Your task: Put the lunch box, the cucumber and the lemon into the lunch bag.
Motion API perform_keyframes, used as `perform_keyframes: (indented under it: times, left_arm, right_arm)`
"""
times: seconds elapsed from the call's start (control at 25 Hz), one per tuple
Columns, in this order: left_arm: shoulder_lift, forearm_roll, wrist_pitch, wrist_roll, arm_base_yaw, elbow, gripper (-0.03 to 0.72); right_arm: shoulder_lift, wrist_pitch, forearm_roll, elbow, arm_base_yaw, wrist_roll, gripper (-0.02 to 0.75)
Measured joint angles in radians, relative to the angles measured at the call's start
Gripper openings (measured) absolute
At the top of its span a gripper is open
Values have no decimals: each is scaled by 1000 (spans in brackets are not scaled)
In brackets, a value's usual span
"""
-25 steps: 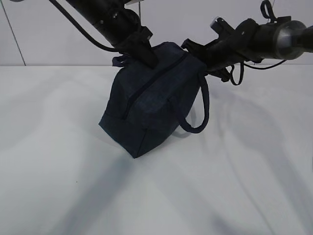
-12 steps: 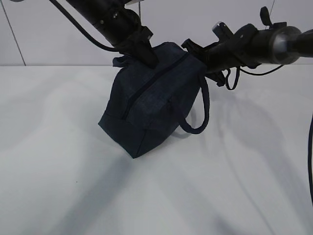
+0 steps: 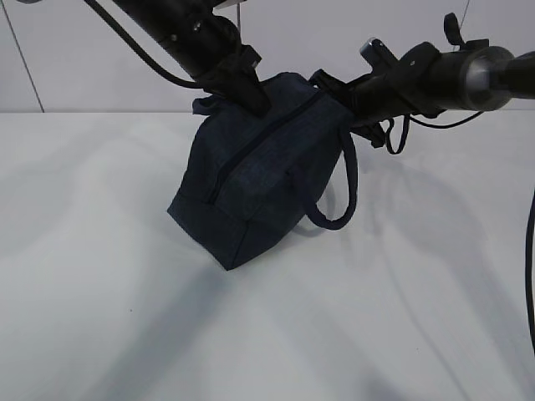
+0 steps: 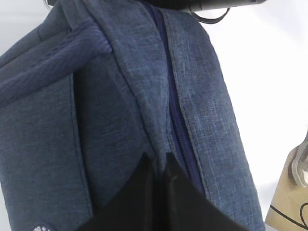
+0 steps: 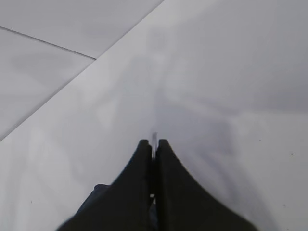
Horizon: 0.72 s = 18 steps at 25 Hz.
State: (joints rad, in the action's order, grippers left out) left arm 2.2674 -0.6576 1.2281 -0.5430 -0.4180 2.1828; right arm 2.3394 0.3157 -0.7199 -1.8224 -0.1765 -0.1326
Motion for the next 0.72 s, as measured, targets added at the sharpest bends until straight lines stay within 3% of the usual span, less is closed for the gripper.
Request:
perform_keyframes:
  times: [0.16, 0.4, 0.72]
  left_arm:
    - [0, 2, 4, 0, 0, 0, -10]
    - [0, 70, 4, 4, 0, 0, -10]
    - [0, 229, -9, 13, 6, 0, -10]
  right_arm:
    - [0, 26, 0, -19, 0, 30, 72]
    - [0, 88, 9, -92, 6, 157, 283]
    - [-103, 198, 19, -157, 50, 379, 316]
